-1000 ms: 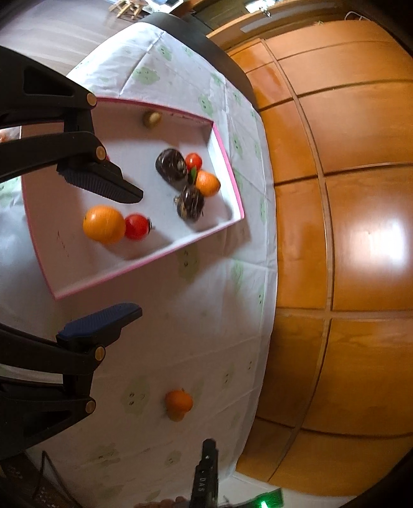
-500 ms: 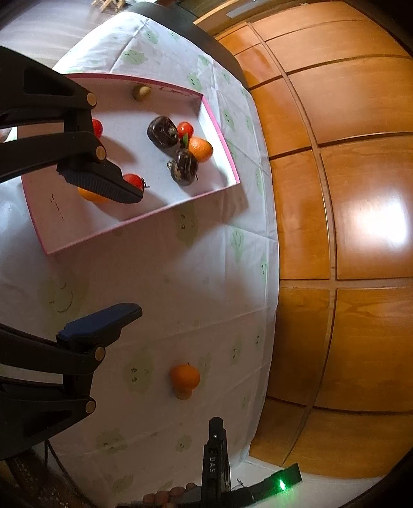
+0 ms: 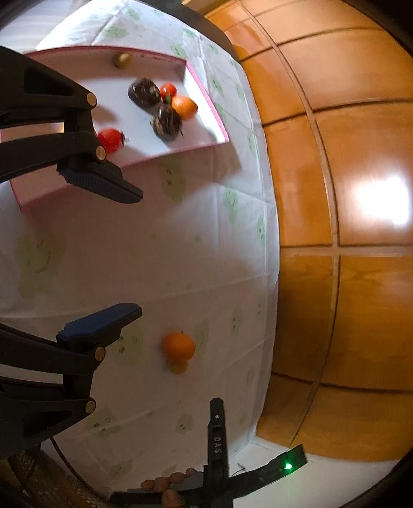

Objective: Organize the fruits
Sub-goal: 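Move the left tool to the orange on the cloth and grasp it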

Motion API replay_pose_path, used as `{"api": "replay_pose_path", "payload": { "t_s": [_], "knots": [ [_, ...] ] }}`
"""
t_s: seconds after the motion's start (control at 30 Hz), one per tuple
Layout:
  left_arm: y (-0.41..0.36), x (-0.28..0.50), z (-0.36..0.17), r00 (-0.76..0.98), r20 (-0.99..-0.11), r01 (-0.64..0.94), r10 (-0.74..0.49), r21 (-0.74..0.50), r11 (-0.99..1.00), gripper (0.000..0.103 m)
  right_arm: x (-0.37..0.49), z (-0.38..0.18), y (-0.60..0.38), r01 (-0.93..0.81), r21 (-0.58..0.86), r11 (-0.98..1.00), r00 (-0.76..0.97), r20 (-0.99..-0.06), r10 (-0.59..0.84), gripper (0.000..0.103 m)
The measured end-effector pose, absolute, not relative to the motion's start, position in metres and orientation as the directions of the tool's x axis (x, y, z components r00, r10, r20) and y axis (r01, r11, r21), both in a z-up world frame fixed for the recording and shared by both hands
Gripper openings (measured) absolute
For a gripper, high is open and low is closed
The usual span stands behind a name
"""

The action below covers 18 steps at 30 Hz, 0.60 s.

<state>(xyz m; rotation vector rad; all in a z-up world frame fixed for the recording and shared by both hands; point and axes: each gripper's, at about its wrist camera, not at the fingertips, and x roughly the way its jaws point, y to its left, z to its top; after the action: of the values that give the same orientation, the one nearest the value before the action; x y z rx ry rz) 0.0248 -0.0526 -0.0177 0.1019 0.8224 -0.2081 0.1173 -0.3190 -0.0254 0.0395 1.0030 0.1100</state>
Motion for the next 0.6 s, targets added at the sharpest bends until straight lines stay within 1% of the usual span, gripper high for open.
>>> {"api": "replay_pose_path", "payload": {
  "t_s": [0.07, 0.2, 0.43, 0.53, 0.6],
  "knots": [
    [-0.06, 0.03, -0.023, 0.642, -0.749, 0.245, -0.166, -0.005, 0.969, 0.066, 0.117, -0.024, -0.321, -0.065, 0.092, 0.994, 0.536, -0.837, 0.113, 0.035],
    [-0.075, 0.036, -0.028, 0.616, -0.759, 0.289, -0.21, -0.031, 0.957, 0.06, 0.118, -0.023, -0.323, -0.056, 0.099, 0.994, 0.538, -0.835, 0.113, 0.035],
    [-0.102, 0.057, -0.035, 0.572, -0.767, 0.346, -0.29, -0.095, 0.933, 0.06, 0.118, -0.023, -0.326, -0.03, 0.112, 0.993, 0.532, -0.839, 0.111, 0.035],
    [-0.116, 0.07, -0.044, 0.549, -0.776, 0.375, -0.31, -0.102, 0.921, 0.06, 0.118, -0.022, -0.327, -0.025, 0.117, 0.993, 0.533, -0.838, 0.112, 0.035],
    [-0.123, 0.081, -0.05, 0.52, -0.785, 0.386, -0.337, -0.136, 0.913, 0.06, 0.118, -0.022, -0.327, -0.026, 0.117, 0.993, 0.536, -0.837, 0.113, 0.035]
  ]
}}
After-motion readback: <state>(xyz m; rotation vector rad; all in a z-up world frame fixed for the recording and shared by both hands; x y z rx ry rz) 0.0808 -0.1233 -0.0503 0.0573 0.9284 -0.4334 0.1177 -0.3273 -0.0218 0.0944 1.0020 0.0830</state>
